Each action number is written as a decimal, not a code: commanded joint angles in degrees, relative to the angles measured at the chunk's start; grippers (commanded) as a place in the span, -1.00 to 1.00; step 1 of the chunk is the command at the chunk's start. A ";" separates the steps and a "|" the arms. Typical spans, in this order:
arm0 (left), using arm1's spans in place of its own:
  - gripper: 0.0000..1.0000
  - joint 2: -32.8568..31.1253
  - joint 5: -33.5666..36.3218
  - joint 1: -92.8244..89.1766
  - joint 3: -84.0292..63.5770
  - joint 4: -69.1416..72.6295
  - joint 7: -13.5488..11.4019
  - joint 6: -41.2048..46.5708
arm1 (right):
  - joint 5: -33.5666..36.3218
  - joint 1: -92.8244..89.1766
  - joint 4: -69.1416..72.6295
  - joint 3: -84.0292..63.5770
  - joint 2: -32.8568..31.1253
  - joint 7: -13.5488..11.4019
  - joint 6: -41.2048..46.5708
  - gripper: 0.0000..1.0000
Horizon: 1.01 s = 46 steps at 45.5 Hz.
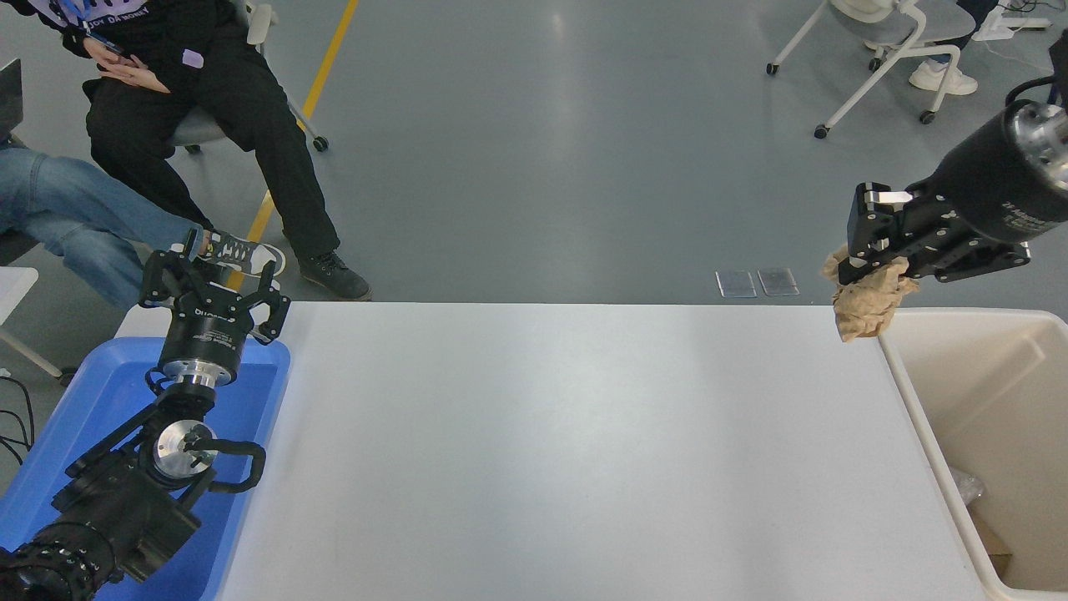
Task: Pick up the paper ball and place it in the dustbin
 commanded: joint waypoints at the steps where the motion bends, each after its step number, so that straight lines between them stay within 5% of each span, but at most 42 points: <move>1: 0.98 -0.02 0.01 0.00 0.00 0.00 0.00 0.00 | -0.02 -6.28 -7.32 -3.34 -4.50 0.01 0.03 -1.00; 16: 0.98 -0.02 0.01 0.00 0.00 0.00 0.00 0.00 | -0.02 -26.41 -21.82 -1.94 -11.63 -0.08 -0.15 -1.00; 26: 0.98 -0.02 0.01 0.00 0.00 0.00 0.00 0.00 | 0.33 -46.88 -28.94 5.08 -15.15 -0.08 -19.38 -1.00; 46: 0.98 -0.02 0.01 0.00 0.00 0.00 0.00 0.00 | 0.34 -81.69 -55.56 27.32 -10.41 -0.17 -28.10 -1.00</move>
